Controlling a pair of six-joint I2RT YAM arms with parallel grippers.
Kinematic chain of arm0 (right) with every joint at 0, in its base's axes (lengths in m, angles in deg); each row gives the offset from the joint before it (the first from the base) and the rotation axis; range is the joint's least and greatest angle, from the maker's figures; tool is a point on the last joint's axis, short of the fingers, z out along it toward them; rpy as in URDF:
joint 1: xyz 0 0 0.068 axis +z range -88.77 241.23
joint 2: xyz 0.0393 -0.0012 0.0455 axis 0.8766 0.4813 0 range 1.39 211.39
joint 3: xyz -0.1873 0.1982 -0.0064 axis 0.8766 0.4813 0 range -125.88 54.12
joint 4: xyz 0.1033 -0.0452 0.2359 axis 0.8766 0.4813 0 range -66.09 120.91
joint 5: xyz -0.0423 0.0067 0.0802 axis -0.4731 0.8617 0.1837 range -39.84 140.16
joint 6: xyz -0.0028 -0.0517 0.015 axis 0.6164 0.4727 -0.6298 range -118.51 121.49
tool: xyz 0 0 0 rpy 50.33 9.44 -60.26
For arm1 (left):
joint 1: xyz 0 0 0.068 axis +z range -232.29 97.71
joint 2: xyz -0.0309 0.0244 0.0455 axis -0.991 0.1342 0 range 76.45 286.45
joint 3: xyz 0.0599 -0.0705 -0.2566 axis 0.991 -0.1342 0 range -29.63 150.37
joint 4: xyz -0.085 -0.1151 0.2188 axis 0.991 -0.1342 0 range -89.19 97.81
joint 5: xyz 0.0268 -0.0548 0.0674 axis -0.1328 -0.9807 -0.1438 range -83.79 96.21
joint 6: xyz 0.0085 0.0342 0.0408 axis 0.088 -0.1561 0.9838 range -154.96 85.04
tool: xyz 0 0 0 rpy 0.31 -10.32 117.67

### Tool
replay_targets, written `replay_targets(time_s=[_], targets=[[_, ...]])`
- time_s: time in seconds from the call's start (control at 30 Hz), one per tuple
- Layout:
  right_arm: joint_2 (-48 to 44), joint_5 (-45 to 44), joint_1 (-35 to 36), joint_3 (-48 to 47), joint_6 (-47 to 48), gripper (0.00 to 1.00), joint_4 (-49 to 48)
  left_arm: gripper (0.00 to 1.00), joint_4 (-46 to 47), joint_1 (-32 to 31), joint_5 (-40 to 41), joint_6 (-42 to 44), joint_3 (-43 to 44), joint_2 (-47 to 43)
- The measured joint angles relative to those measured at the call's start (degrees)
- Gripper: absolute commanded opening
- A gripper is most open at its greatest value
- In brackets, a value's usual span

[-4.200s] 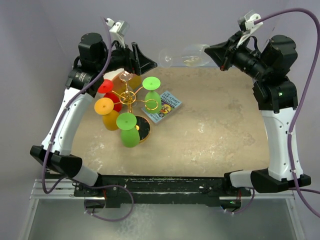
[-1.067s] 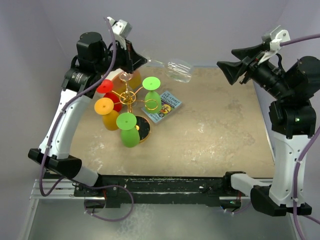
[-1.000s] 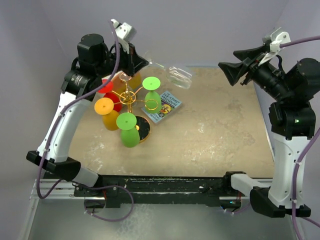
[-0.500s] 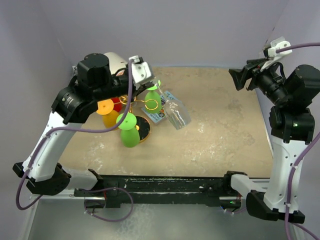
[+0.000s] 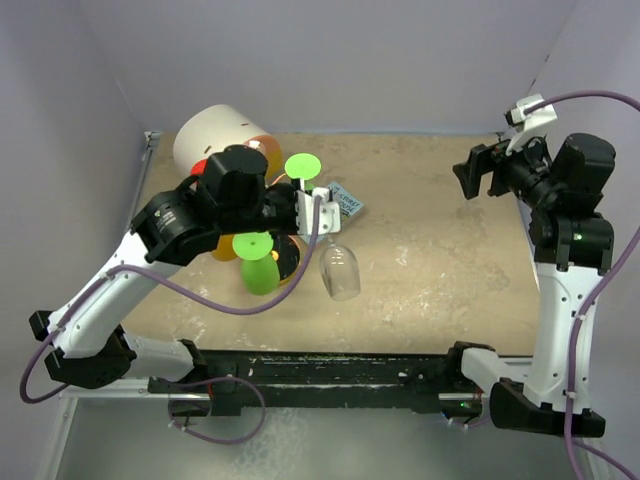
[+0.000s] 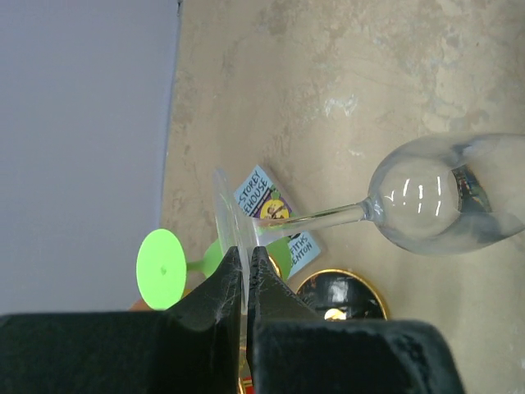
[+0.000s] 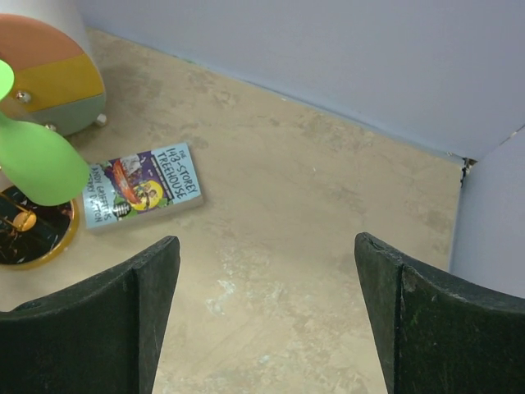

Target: Place the wine glass upside down on the wine glass rack

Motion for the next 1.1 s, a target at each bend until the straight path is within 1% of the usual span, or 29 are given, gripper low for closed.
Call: replay_targets(time_s=[0.17, 0.43, 0.67, 1.1], targets=[[-0.33, 0.74, -1.99, 0.00, 0.00, 0.89, -0.02, 0.00, -1.20, -2.89, 6.45, 4.63, -4.15, -0.35], [0.72, 2.27, -3.96, 0.00, -0.20, 0.89, 0.00, 0.00, -1.49, -3.89, 12.63, 7.74, -7.96, -1.14], [1.55, 3.26, -4.04, 0.00, -0.22, 0.89, 0.00, 0.00, -1.49, -3.96, 17.09, 9.64, -9.20, -3.08], [1.66, 3.69, -4.04, 0.00, -0.61, 0.90, 0.00, 0.00, -0.63, -3.96, 22.49, 11.65, -12.76, -3.32]])
